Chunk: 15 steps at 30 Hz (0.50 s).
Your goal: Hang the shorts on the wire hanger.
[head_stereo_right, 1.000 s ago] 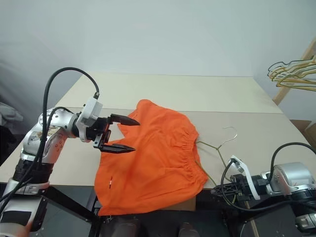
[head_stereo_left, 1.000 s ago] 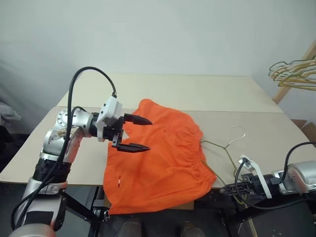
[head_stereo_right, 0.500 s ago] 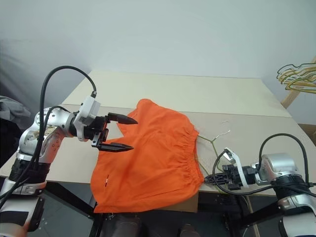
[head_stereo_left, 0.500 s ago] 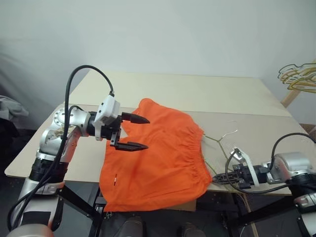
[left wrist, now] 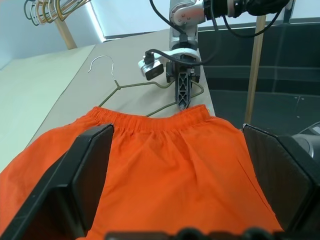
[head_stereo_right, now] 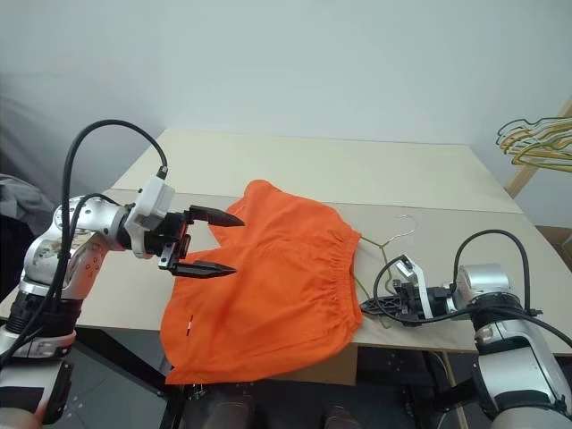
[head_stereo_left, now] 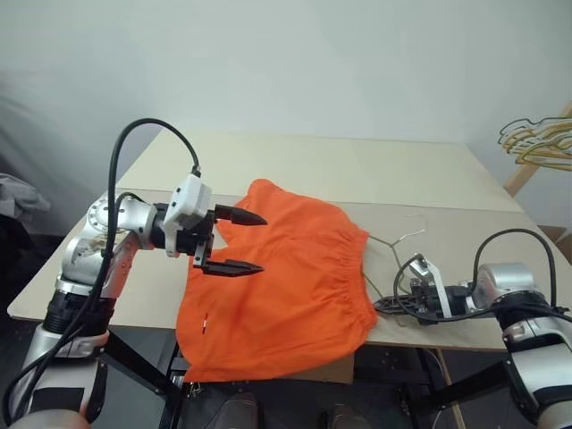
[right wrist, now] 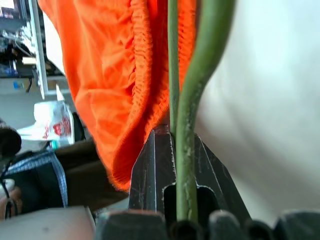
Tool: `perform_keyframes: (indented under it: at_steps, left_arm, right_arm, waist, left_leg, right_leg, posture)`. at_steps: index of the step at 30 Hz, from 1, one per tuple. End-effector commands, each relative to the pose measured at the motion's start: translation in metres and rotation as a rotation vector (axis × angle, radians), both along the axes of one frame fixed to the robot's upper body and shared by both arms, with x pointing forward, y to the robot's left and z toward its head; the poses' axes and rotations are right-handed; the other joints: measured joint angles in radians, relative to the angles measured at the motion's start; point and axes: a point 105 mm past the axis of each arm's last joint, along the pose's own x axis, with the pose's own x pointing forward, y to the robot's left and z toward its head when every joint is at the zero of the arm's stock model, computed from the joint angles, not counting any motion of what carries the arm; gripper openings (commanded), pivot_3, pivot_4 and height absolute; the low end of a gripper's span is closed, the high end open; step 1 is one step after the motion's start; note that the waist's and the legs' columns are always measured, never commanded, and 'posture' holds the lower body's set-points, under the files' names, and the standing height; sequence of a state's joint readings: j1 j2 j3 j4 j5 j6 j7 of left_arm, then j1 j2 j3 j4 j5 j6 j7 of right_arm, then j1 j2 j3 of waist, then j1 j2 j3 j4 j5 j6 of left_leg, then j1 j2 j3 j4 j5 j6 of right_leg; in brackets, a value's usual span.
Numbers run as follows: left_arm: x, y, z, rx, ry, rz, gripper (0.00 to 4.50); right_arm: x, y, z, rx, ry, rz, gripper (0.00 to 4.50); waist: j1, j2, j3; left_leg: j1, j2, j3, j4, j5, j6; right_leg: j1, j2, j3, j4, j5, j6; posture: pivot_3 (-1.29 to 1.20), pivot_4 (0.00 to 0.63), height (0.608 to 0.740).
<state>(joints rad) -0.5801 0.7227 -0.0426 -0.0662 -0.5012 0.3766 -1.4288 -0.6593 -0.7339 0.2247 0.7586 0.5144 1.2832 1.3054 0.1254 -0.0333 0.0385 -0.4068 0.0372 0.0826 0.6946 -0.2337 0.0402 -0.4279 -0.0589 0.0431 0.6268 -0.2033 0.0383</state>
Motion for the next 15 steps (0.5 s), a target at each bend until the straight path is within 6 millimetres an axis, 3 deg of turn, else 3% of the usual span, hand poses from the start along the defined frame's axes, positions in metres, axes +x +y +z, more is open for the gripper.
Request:
perform_keyframes:
  at_steps: [1,5,10,15]
  left_arm:
    - [0.0,0.0,0.011,-0.008,-0.046,-0.003,4.47]
    - [0.002,-0.001,0.011,-0.01,-0.045,-0.008,4.47]
    - [0.001,-0.006,0.009,-0.012,-0.043,-0.03,4.47]
    - [0.006,-0.005,0.011,-0.015,-0.05,-0.023,4.47]
  right_arm:
    - [0.008,0.008,0.007,-0.015,-0.098,0.041,0.0]
    - [0.01,0.014,0.019,-0.028,-0.18,0.084,0.0]
    - [0.017,0.014,0.009,-0.114,-0.182,0.081,0.0]
    - [0.03,0.009,0.039,-0.241,-0.443,0.132,0.0]
  waist:
    - [-0.001,0.0,0.0]
    - [-0.001,0.0,0.0]
    - [-0.002,0.0,0.0]
    - [-0.001,0.001,0.0]
  left_leg:
    - [0.0,0.0,0.0,0.0,0.0,0.0]
    - [-0.002,0.0,0.001,0.0,0.0,0.0]
    - [-0.008,0.0,0.001,0.0,0.0,0.0]
    - [-0.01,-0.001,0.002,0.0,0.0,0.0]
  right_leg:
    - [0.0,0.0,0.0,0.0,0.0,0.0]
    - [-0.003,0.0,0.0,0.001,0.0,0.0]
    - [-0.009,0.0,0.0,0.002,0.001,-0.002]
    - [-0.01,0.0,0.001,0.002,0.001,-0.001]
  posture:
    - [0.28,0.0,0.74]
    - [0.24,0.0,0.74]
    - [0.24,0.0,0.74]
    - [0.22,0.0,0.74]
